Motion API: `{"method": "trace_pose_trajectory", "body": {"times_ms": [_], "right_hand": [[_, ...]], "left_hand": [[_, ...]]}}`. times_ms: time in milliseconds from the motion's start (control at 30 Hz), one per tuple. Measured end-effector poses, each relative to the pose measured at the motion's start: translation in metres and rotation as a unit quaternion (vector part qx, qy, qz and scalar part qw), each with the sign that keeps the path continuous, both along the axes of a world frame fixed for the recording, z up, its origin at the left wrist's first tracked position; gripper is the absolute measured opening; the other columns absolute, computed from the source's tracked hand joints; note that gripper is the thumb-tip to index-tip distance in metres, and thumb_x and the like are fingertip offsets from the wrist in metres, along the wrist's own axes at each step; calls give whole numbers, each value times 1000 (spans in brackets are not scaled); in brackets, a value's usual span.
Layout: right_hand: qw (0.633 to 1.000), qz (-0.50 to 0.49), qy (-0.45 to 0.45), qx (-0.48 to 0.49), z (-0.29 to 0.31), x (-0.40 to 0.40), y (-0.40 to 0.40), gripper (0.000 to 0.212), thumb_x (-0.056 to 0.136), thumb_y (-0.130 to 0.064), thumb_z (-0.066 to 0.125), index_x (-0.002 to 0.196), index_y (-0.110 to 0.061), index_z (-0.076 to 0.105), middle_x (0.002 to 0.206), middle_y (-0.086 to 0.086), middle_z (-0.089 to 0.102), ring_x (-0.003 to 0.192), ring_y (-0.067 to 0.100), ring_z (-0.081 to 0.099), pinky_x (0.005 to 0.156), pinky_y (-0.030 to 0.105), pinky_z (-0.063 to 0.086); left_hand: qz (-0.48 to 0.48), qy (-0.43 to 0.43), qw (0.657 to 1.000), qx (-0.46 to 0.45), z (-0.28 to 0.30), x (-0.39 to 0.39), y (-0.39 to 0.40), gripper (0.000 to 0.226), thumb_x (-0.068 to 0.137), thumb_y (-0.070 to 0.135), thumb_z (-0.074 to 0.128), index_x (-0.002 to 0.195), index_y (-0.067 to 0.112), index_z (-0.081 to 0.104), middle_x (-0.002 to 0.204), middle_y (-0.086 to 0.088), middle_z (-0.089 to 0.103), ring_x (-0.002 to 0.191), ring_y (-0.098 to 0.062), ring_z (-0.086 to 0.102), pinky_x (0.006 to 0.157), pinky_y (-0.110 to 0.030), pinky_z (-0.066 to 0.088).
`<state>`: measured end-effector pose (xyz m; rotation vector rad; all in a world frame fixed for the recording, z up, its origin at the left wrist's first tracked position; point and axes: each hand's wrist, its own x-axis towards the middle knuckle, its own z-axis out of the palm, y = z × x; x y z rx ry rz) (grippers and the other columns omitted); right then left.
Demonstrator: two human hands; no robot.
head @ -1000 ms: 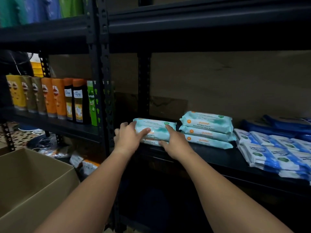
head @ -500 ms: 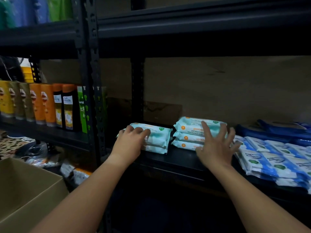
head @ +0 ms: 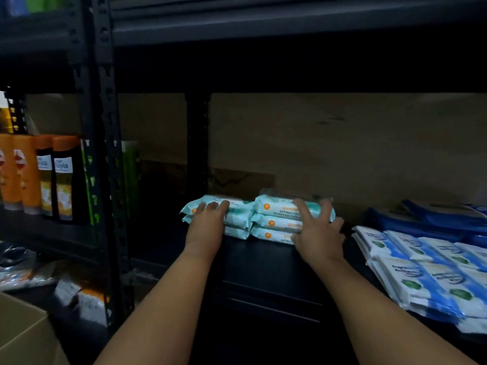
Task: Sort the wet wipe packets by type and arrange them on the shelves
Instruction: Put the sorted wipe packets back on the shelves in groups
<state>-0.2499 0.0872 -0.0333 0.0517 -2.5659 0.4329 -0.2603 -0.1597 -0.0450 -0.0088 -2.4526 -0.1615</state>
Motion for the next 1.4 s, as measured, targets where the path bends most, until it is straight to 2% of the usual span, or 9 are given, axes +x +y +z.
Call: {"method": "trace_pose_trajectory", "body": {"times_ms": [133,300,400,500,667,867,1100,1300,1400], "right_hand": [[1000,-9,-14,-4,3,-25,-7,75,86,-29,68,142,-52,24,150,9,2,119,39,29,95,51,44],[999,-20,-43,-2,4,-56,-9,67,88,-44,65,146,-42,30,153,16,19,126,41,31,98,50,44],[999,-8,-45,-14,4,-69,-9,76,87,-47,65,149,-51,20,160,15,8,127,43,34,100,49,45],[999,12,-36,-16,3,-76,-7,82,85,-48,66,148,-57,14,162,14,2,127,46,36,101,49,46],[999,13,-20,-22,0,-78,-2,77,85,-45,72,148,-47,29,157,14,15,128,46,37,102,50,47],[999,25,-24,-21,1,-74,-4,69,89,-43,72,147,-40,36,152,16,22,127,42,39,104,47,45],[999,43,-10,5,0,-72,-10,81,91,-46,68,152,-55,15,156,13,13,126,41,39,103,43,45],[999,33,-19,12,0,-74,-12,84,90,-52,66,150,-59,9,159,12,8,132,43,34,107,57,37],[1000,14,-16,20,3,-72,-15,83,91,-52,66,150,-58,9,159,13,8,133,42,34,108,59,32]], "left_hand": [[-10,-59,997,56,14,-33,6,47,84,0,63,126,19,53,116,-10,65,112,-31,58,90,-40,49],[21,-71,994,79,11,-72,11,50,90,2,57,136,20,49,128,-15,59,119,-37,54,97,-44,48],[33,-70,993,94,8,-86,12,48,95,1,47,140,20,48,132,-17,56,124,-39,50,99,-45,48],[52,-80,991,96,4,-89,18,50,99,1,43,145,20,43,141,-17,48,134,-41,39,105,-48,44],[63,-89,990,90,-1,-87,22,58,100,-3,37,153,20,29,150,-21,37,147,-48,16,112,-53,34],[83,-92,983,133,-2,-85,17,47,103,4,44,145,23,35,155,-25,21,149,-53,-4,114,-57,32],[43,-122,982,138,1,-89,8,62,101,4,45,155,14,18,156,-29,18,146,-57,-4,121,-60,7],[13,-156,976,151,4,-86,5,65,100,29,52,154,9,20,161,-27,11,148,-54,-8,123,-55,8],[19,-164,978,128,4,-85,6,70,103,33,49,158,13,11,163,-25,6,148,-54,-9,123,-54,9]]}}
